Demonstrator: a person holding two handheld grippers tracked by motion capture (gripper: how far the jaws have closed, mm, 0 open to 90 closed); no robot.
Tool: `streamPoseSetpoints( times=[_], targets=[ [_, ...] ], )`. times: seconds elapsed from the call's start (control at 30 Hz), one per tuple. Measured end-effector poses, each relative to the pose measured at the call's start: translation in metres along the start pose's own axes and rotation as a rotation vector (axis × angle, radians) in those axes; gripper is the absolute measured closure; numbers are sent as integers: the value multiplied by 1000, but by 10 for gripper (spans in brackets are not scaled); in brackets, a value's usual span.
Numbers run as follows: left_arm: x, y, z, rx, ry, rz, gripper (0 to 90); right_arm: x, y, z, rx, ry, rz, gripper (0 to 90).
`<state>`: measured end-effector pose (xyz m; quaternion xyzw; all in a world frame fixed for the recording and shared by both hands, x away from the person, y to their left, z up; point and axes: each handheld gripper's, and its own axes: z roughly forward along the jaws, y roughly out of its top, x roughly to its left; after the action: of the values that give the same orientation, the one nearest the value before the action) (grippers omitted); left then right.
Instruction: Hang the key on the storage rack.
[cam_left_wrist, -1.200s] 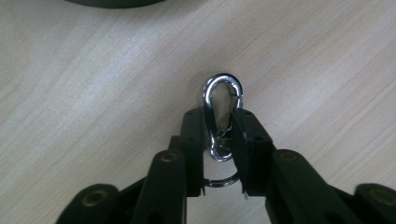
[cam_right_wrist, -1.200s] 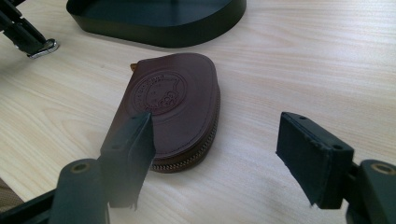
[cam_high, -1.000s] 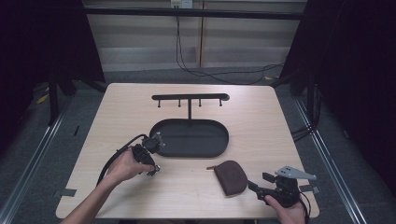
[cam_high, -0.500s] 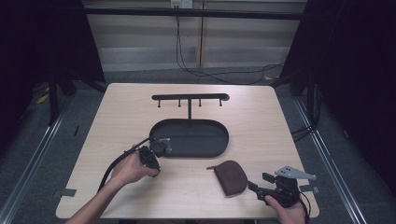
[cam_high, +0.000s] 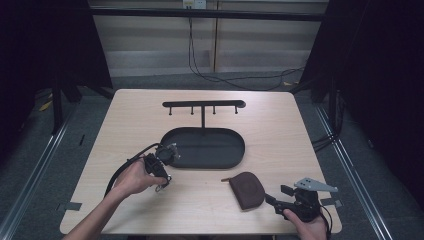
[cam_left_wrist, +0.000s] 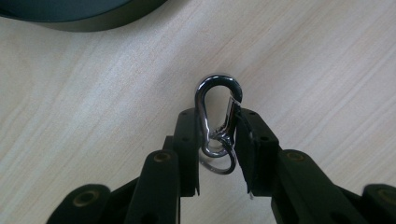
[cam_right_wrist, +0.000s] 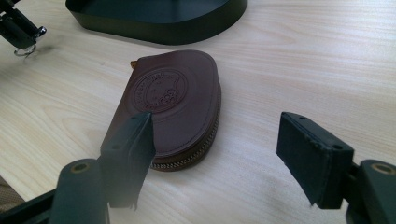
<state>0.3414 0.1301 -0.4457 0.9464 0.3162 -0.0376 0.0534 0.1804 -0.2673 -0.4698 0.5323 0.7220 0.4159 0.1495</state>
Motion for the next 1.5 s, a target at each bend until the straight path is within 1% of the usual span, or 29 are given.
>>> streamPoseSetpoints(
  times=[0.1,0.13,0.27,0.43,0.53,0.57,0.6,0.63,0.67,0.7,0.73,0.77,0.8,0.83,0.9,0.93,1.07,1.2,1.37,1.4,1.47,1.5],
  targets=[
    [1,0,-3,-4,-6,3,706,0,0,0,1,1,0,274],
    [2,0,-6,-8,-12,7,706,0,0,0,-1,1,1,274],
    [3,-2,-12,-23,-10,-3,707,0,0,0,0,1,2,274],
    [5,-3,-16,-35,-18,-2,707,0,0,0,-1,1,1,274],
    [5,-4,-18,-38,-16,-2,707,0,0,0,0,0,1,274],
    [6,-5,-22,-50,-21,2,707,0,0,0,0,0,1,274],
    [6,-5,-22,-50,-21,2,707,0,0,0,0,0,1,274],
    [6,-6,-24,-58,-24,-8,707,0,0,0,0,0,1,274],
    [7,-7,-29,-57,-14,1,707,0,0,0,1,0,3,274],
    [7,-7,-30,-61,-12,-2,707,0,0,0,1,0,2,274],
    [7,-7,-30,-61,-12,-2,707,0,0,0,1,0,2,274],
    [8,-9,-35,-70,-13,-5,707,0,0,0,0,0,2,274],
    [8,-9,-35,-70,-13,-5,707,0,0,0,0,0,2,274],
    [8,-9,-38,-68,-9,-2,707,0,0,0,0,0,1,274],
    [9,-10,-41,-75,-9,-12,707,0,0,0,0,-1,2,273],
    [9,-10,-43,-76,-9,-9,707,0,0,0,1,0,2,273],
    [10,-10,-46,-75,-6,-13,707,0,0,0,1,0,1,273],
    [13,-10,-56,-72,4,-17,707,0,0,0,2,0,1,273],
    [13,-9,-64,-78,11,-15,707,-1,0,0,1,1,4,273],
    [14,-9,-66,-75,11,-9,707,-1,0,0,1,1,4,273],
    [14,-9,-67,-81,11,-12,707,0,0,0,1,1,3,273],
    [14,-8,-70,-82,13,-13,707,0,0,0,1,1,3,273]
  ],
)
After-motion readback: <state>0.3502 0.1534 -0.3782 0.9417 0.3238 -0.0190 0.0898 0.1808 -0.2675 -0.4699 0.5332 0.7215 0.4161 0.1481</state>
